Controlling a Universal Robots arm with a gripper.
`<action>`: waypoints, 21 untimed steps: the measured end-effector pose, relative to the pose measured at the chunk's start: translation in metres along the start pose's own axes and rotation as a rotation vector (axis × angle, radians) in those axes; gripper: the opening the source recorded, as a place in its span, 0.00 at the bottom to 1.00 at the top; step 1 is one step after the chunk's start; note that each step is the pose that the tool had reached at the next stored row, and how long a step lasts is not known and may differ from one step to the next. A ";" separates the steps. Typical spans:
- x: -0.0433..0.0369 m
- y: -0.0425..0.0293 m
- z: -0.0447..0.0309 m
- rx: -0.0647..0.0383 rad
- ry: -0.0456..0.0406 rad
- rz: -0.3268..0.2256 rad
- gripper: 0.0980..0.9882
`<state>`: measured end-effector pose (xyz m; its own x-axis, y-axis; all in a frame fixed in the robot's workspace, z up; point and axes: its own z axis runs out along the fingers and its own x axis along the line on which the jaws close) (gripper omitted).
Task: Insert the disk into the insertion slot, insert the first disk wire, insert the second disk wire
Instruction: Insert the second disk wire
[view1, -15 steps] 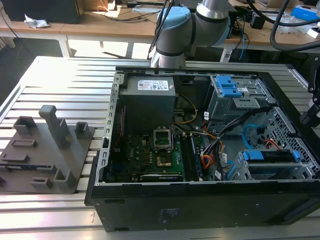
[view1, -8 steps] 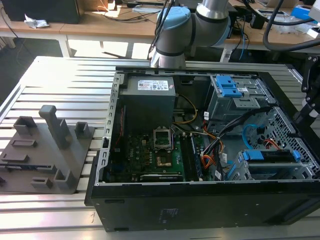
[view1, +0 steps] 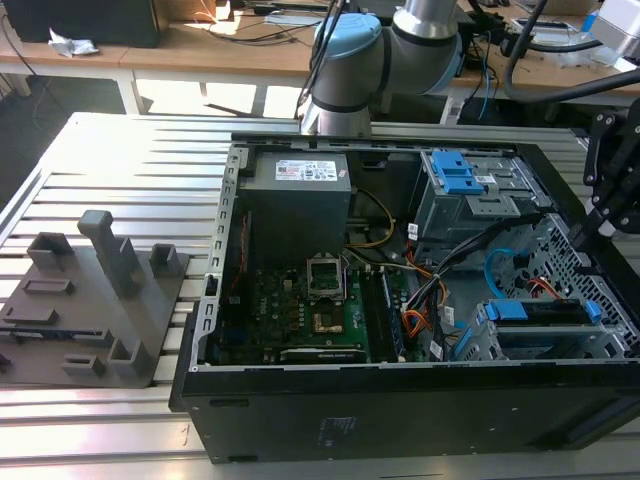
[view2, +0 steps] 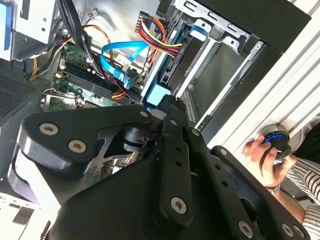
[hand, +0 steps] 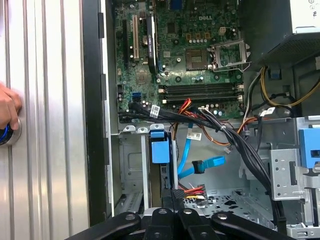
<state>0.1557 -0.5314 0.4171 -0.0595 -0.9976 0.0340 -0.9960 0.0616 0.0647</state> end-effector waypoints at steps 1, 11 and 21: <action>0.0001 0.0014 0.0007 0.000 -0.0002 0.000 0.01; -0.0012 0.0016 0.0220 0.000 0.0000 0.000 0.01; -0.0090 0.0021 0.0359 0.003 -0.0002 -0.085 0.01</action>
<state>0.1518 -0.5234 0.3811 0.0256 -0.9993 0.0283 -0.9976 -0.0237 0.0648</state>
